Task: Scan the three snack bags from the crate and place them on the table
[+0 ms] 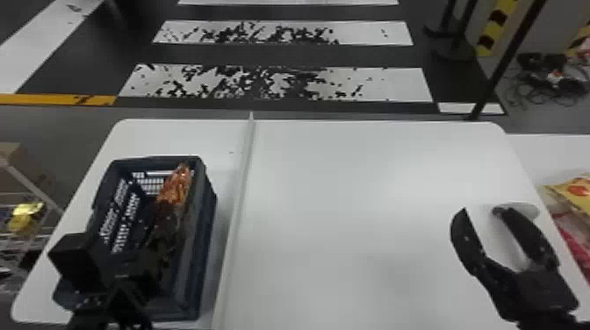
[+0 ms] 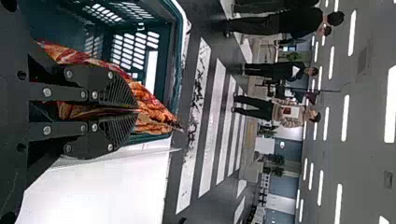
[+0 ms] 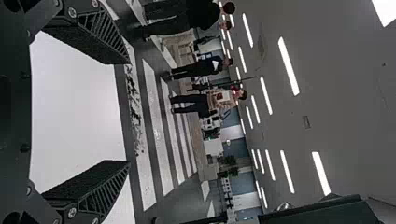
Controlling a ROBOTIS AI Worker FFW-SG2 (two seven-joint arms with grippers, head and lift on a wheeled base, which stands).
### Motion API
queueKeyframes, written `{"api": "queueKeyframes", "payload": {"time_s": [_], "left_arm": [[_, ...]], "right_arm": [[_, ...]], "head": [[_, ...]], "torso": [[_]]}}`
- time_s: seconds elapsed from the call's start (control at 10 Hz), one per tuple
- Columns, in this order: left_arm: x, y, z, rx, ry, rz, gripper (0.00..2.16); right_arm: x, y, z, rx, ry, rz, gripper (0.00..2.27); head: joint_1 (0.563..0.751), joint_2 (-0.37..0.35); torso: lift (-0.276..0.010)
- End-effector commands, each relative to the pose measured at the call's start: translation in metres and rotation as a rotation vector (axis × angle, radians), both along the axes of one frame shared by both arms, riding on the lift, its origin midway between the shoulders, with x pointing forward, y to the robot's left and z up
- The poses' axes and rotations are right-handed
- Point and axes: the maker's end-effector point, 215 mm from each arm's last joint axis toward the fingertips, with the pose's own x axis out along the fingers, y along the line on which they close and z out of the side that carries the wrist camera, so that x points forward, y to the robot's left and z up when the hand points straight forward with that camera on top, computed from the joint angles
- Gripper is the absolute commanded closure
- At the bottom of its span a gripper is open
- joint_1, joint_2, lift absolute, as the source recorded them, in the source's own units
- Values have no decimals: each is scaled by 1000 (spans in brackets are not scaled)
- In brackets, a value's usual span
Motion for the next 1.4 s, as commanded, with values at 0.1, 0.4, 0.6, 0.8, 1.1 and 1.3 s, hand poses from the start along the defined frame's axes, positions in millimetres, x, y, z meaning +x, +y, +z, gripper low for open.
{"api": "queueKeyframes", "payload": {"time_s": [0.1, 0.4, 0.6, 0.8, 1.1, 1.3], "left_arm": [[-3, -2, 3, -9, 4, 1, 1973], [-7, -3, 47, 5, -63, 6, 1970], [-10, -4, 84, 40, -115, 13, 1970], [-17, -16, 98, 39, -75, -8, 1970], [-22, -24, 141, 68, -90, -20, 1970], [-26, -28, 170, 101, -109, -24, 1970]], "right_arm": [[-1, -2, 3, 12, -6, -7, 137], [-4, -4, 7, 16, -14, -14, 137], [-5, -6, 7, 24, -13, -18, 137], [-5, -13, 9, 30, -17, -31, 137], [-2, -23, 15, 32, -28, -46, 137], [1, -23, 14, 35, -24, -46, 137]], "head": [[695, 49], [695, 43], [695, 42], [695, 33], [695, -3], [695, -19]], "torso": [[-62], [-62], [-62], [-62], [-62], [-62]]}}
